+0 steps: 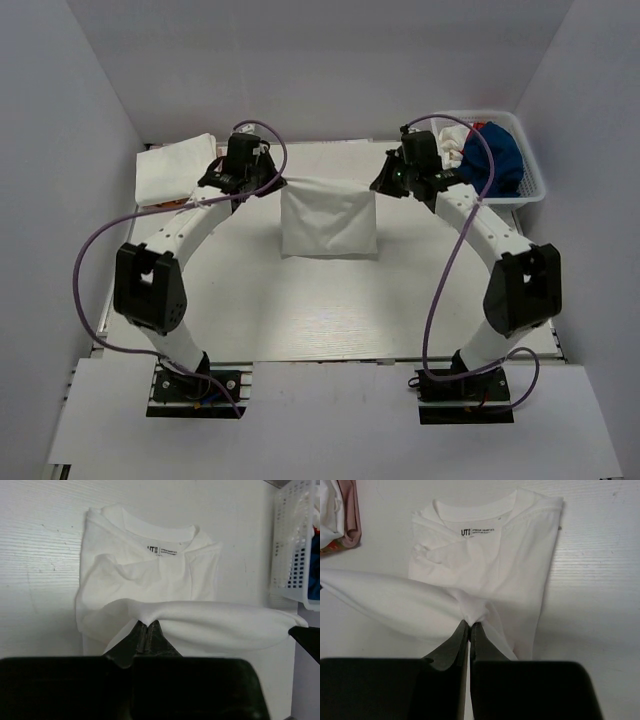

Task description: Fold and stack the t-shirts

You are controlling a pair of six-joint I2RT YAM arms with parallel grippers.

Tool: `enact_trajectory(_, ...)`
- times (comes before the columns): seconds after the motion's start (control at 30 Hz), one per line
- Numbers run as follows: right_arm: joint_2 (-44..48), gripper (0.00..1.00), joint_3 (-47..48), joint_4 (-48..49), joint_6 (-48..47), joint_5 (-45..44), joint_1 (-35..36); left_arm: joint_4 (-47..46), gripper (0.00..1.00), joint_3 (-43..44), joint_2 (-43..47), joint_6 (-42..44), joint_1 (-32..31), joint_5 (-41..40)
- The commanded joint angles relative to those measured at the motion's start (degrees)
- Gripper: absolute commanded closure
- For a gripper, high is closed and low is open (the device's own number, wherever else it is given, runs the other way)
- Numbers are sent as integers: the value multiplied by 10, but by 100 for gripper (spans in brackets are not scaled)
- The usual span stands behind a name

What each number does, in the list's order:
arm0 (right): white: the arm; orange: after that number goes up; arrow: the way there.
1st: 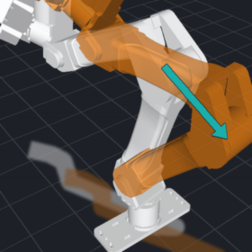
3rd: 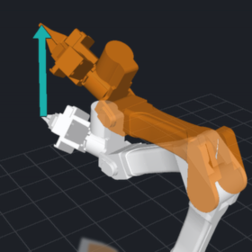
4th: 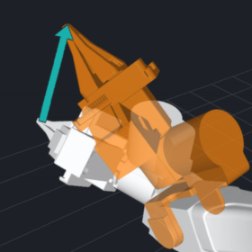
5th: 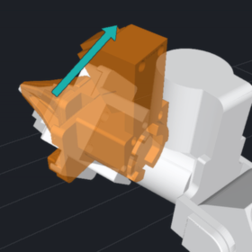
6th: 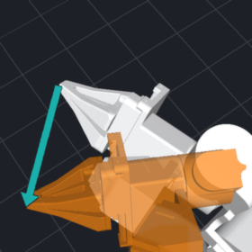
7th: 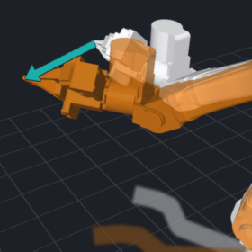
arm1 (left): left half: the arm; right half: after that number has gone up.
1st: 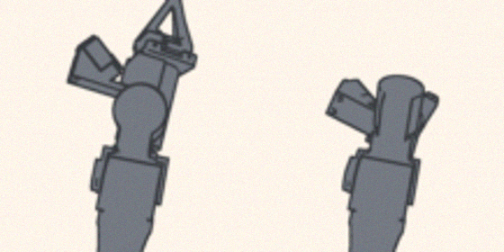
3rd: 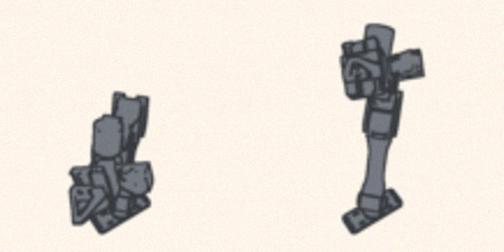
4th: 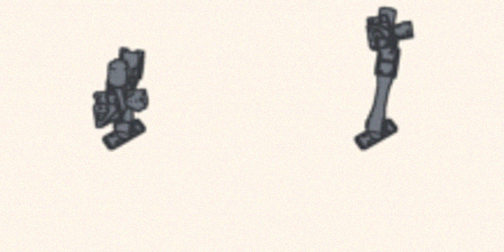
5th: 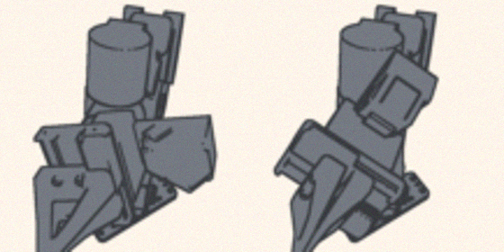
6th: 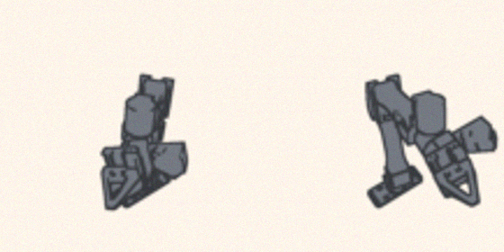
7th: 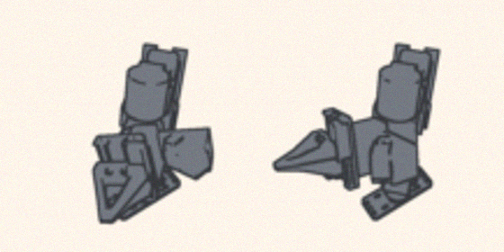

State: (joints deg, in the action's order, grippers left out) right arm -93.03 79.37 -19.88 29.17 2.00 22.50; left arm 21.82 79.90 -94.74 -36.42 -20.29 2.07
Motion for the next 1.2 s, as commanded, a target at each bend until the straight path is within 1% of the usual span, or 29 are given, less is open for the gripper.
enact_trajectory(0.0,-50,100,63,14,-6,24,-23,0,100,47,-48,10,21,1)
enact_trajectory(0.1,-132,100,110,10,-10,28,-35,0,100,113,-129,10,33,21)
enact_trajectory(0.17,-162,100,144,27,-13,26,-43,0,100,136,-168,4,39,28)
enact_trajectory(0.2,-209,100,154,28,-12,26,-44,-6,100,156,-187,4,45,28)
enact_trajectory(0.27,-245,98,213,34,-21,44,-52,-12,100,179,-240,-2,50,28)
enact_trajectory(0.3,-296,93,227,43,-20,50,-56,-12,100,208,-275,-2,55,28)
enact_trajectory(0.33,-346,78,277,48,-21,64,-58,-12,100,241,-293,-8,61,28)
enact_trajectory(0.37,-347,62,294,48,-20,70,-62,-12,91,242,-310,-8,61,35)
enact_trajectory(0.4,-378,49,335,46,-17,73,-61,-5,74,283,-327,-8,61,47)
enact_trajectory(0.43,-391,41,357,31,-17,82,-64,-5,11,305,-343,-3,67,55)
enact_trajectory(0.47,-408,25,391,24,-16,86,-68,-5,0,338,-366,4,67,68)
enact_trajectory(0.5,-410,10,391,26,-17,92,-66,8,0,353,-374,20,67,85)
enact_trajectory(0.57,-386,10,375,38,-25,98,-65,15,0,363,-374,34,67,91)
enact_trajectory(0.6,-373,10,324,55,-29,99,-62,21,0,347,-364,34,67,97)
enact_trajectory(0.63,-329,10,303,77,-31,105,-61,12,0,326,-351,41,61,97)
enact_trajectory(0.67,-313,10,259,90,-29,107,-62,2,0,270,-334,41,61,105)
enact_trajectory(0.7,-298,10,217,115,-31,107,-62,-8,0,240,-318,41,61,115)
enact_trajectory(0.73,-251,10,199,119,-33,106,-62,-30,0,209,-277,48,61,115)
enact_trajectory(0.77,-238,10,160,126,-37,99,-61,-42,0,148,-258,48,56,122)
enact_trajectory(0.8,-210,10,142,127,-42,96,-61,-53,0,120,-238,48,56,122)
enact_trajectory(0.83,-187,10,93,129,-45,89,-61,-76,0,93,-203,54,51,128)
enact_trajectory(0.87,-174,10,77,135,-45,82,-61,-85,0,44,-189,54,51,133)
enact_trajectory(0.9,-150,10,60,138,-47,80,-61,-92,0,22,-177,54,46,141)
enact_trajectory(0.93,-139,10,14,154,-50,79,-59,-99,0,2,-166,46,46,141)
enact_trajectory(0.97,-114,10,1,155,-55,73,-59,-107,0,-30,-158,41,46,134)
enact_trajectory(1.07,-99,10,-28,135,-56,63,-62,-121,0,-49,-158,41,46,125)
enact_trajectory(1.13,-92,10,-45,128,-56,63,-62,-109,0,-30,-186,41,46,120)
enact_trajectory(1.17,-80,10,-55,129,-57,63,-61,-87,2,-18,-198,41,46,120)
